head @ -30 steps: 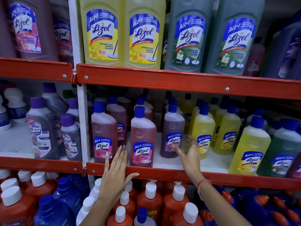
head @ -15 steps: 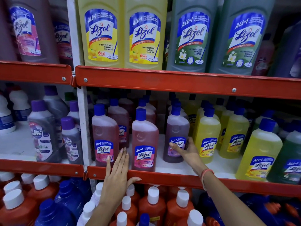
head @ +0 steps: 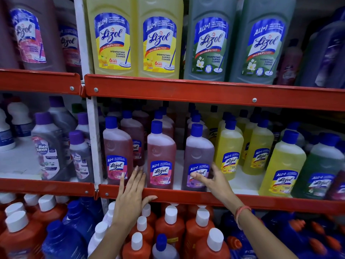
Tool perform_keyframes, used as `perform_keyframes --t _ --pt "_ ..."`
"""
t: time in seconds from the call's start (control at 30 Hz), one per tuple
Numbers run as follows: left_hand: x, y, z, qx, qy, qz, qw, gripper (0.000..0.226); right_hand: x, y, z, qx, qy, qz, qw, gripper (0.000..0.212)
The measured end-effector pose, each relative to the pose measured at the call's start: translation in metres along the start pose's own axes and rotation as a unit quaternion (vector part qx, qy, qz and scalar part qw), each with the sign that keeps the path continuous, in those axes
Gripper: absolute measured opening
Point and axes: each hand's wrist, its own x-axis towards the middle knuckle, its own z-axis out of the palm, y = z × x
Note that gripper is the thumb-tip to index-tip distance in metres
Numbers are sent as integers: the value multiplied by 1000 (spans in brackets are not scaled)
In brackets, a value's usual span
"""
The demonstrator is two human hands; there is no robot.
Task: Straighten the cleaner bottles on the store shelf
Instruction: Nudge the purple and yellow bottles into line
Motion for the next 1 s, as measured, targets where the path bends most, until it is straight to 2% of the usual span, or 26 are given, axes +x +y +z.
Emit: perform_keyframes --t 0.13,0.37,0.43,0.57,0.67,0.73,0.8,1.0 --pt "-3 0 -1 12 -9 5 1000 72 -5 -5 0 -5 -1 0 1000 96" --pt "-13 2 3 17 10 5 1000 66 -15 0 -3 6 5 5 1000 77" --pt "-13 4 3 17 16 -1 1000 68 -20 3 -8 17 49 -9 999 68" --pt "-13 6 4 11 24 -9 1000 69 -18 9 -31 -2 210 -41 977 55" --pt "-13 4 6 10 27 -11 1000 68 1 17 -50 -48 254 -9 966 74" --pt "-13 4 8 8 28 -11 1000 68 15 20 -60 -51 240 19 969 86" --pt "-12 3 9 7 29 -10 999 69 25 20 -66 -20 206 45 977 86" --pt "-13 3 9 14 31 -9 999 67 43 19 -73 33 111 77 990 44"
